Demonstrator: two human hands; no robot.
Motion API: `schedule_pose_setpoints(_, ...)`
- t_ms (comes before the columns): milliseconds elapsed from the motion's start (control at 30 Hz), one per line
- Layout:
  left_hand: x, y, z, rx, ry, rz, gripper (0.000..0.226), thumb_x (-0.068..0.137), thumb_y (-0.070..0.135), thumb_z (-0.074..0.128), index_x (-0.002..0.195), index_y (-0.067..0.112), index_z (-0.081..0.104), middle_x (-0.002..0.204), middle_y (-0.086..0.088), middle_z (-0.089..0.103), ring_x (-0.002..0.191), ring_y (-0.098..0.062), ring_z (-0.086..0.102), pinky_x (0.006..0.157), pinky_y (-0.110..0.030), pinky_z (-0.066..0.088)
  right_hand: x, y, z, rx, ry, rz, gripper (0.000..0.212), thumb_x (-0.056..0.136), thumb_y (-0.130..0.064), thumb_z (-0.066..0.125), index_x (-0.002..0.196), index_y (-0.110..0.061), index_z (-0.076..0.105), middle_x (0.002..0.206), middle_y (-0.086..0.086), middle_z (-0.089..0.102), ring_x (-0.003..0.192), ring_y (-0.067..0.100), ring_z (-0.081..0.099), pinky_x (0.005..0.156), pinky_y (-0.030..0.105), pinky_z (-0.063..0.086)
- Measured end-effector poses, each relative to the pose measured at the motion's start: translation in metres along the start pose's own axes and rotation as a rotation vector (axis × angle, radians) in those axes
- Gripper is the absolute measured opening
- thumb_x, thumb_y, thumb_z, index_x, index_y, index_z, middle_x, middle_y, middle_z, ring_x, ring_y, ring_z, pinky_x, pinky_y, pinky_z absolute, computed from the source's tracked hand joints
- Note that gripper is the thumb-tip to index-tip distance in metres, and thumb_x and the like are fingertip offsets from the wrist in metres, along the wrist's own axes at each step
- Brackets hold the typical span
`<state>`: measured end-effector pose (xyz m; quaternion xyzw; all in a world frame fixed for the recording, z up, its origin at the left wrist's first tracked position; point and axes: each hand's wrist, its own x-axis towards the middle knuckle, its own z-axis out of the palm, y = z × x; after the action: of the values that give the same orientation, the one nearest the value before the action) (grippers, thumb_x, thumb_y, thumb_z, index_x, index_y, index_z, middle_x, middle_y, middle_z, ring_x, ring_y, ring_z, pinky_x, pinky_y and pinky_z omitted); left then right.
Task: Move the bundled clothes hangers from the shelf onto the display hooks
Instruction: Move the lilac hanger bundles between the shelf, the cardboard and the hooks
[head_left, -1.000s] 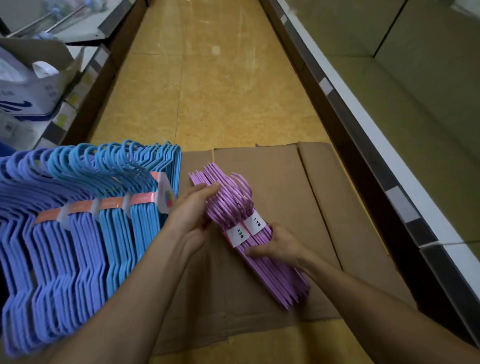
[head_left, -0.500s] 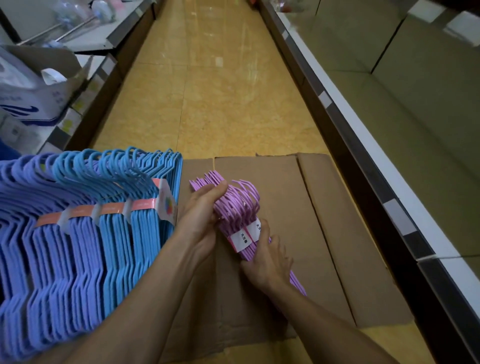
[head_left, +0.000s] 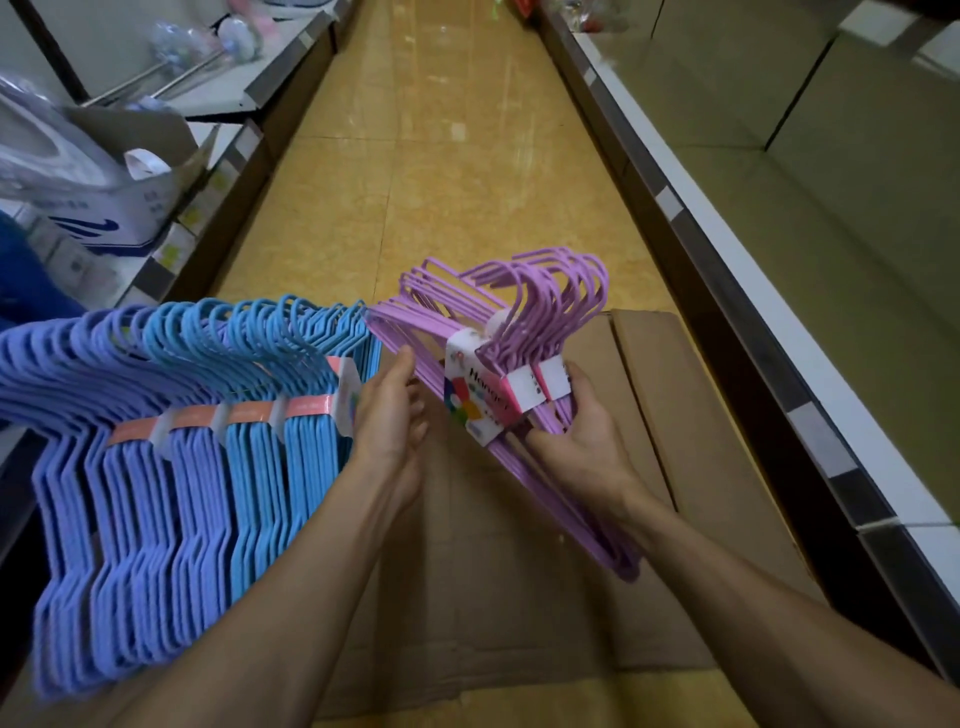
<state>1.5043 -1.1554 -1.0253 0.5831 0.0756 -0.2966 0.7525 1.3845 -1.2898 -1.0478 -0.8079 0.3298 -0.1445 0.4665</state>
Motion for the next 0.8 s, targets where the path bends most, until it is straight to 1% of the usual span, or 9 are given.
schedule_pose_setpoints(67, 0.001, 0.000, -0.003, -0.016, 0.001, 0.000, 0.023, 0.097, 0.046, 0.055, 0.107, 0.026, 0.060, 0.083, 0.005, 0.057, 0.072, 0.004, 0.050, 0.072, -0.019, 0.044, 0.003, -0.008, -0.010, 0.119, -0.019, -0.046, 0.070, 0.079, -0.028, 0.080, 0.135, -0.042, 0.041, 0.110, -0.024, 0.060, 0.102, -0.002, 0.062, 0.084, 0.019, 0.051)
schedule_pose_setpoints(133, -0.002, 0.002, -0.005, -0.028, 0.009, -0.008, 0.020, 0.097, 0.047, 0.056, 0.087, 0.029, 0.057, 0.076, 0.005, 0.046, 0.064, -0.004, 0.043, 0.063, -0.022, 0.036, 0.004, -0.015, -0.021, 0.192, -0.051, -0.067, 0.064, 0.082, -0.016, 0.078, 0.134, -0.035, 0.045, 0.104, -0.018, 0.063, 0.091, -0.010, 0.063, 0.073, 0.010, 0.051)
schedule_pose_setpoints(200, -0.002, 0.003, -0.007, -0.063, -0.007, -0.018, 0.018, 0.095, 0.048, 0.058, 0.103, 0.032, 0.060, 0.091, 0.002, 0.050, 0.083, -0.012, 0.050, 0.080, -0.029, 0.045, 0.002, -0.022, -0.031, 0.208, -0.089, -0.054, 0.060, 0.082, -0.002, 0.071, 0.127, -0.035, 0.049, 0.095, -0.004, 0.065, 0.074, -0.003, 0.064, 0.068, 0.014, 0.054)
schedule_pose_setpoints(267, -0.002, 0.003, -0.010, -0.112, -0.038, -0.027, 0.047, 0.094, 0.050, 0.057, 0.134, 0.028, 0.051, 0.116, -0.001, 0.055, 0.111, -0.018, 0.052, 0.106, -0.040, 0.041, 0.000, -0.026, -0.039, 0.221, -0.149, -0.031, 0.067, 0.081, 0.006, 0.066, 0.115, -0.049, 0.050, 0.095, 0.008, 0.065, 0.068, 0.011, 0.060, 0.067, 0.025, 0.055)
schedule_pose_setpoints(300, -0.002, 0.005, -0.011, -0.143, -0.060, -0.024, 0.049, 0.093, 0.051, 0.057, 0.135, 0.027, 0.050, 0.123, -0.003, 0.057, 0.118, -0.020, 0.053, 0.109, -0.041, 0.039, -0.001, -0.025, -0.041, 0.236, -0.180, -0.016, 0.070, 0.080, 0.008, 0.064, 0.109, -0.054, 0.048, 0.094, 0.011, 0.064, 0.069, 0.016, 0.059, 0.067, 0.030, 0.056)
schedule_pose_setpoints(433, -0.001, 0.013, -0.015, -0.405, -0.135, -0.047, 0.058, 0.090, 0.059, 0.058, 0.133, 0.020, 0.055, 0.128, -0.015, 0.065, 0.118, -0.031, 0.063, 0.105, -0.045, 0.047, -0.003, -0.019, -0.045, 0.297, -0.267, 0.027, 0.075, 0.080, 0.011, 0.061, 0.109, -0.057, 0.049, 0.091, 0.010, 0.059, 0.076, 0.024, 0.057, 0.069, 0.037, 0.054)
schedule_pose_setpoints(600, 0.006, 0.012, -0.017, -0.600, -0.289, -0.109, 0.083, 0.080, 0.072, 0.061, 0.142, 0.018, 0.051, 0.139, -0.018, 0.057, 0.126, -0.042, 0.055, 0.108, -0.057, 0.040, -0.008, -0.009, -0.041, 0.328, -0.348, 0.064, 0.073, 0.081, 0.012, 0.061, 0.125, -0.046, 0.054, 0.091, 0.003, 0.061, 0.073, 0.020, 0.058, 0.068, 0.038, 0.053)
schedule_pose_setpoints(700, 0.005, 0.013, -0.015, -0.630, -0.300, -0.117, 0.079, 0.083, 0.069, 0.061, 0.143, 0.018, 0.050, 0.142, -0.020, 0.053, 0.127, -0.045, 0.053, 0.107, -0.062, 0.039, -0.006, -0.004, -0.036, 0.305, -0.341, 0.043, 0.074, 0.074, 0.004, 0.064, 0.130, -0.045, 0.053, 0.092, 0.001, 0.064, 0.076, 0.019, 0.060, 0.069, 0.034, 0.054)
schedule_pose_setpoints(800, 0.006, 0.015, -0.013, -0.633, -0.280, -0.057, 0.062, 0.092, 0.060, 0.054, 0.135, 0.015, 0.058, 0.140, -0.019, 0.055, 0.129, -0.040, 0.053, 0.107, -0.057, 0.041, -0.003, -0.007, -0.035, 0.253, -0.323, -0.050, 0.074, 0.073, 0.000, 0.063, 0.127, -0.049, 0.051, 0.096, -0.005, 0.069, 0.086, 0.016, 0.065, 0.070, 0.023, 0.053)
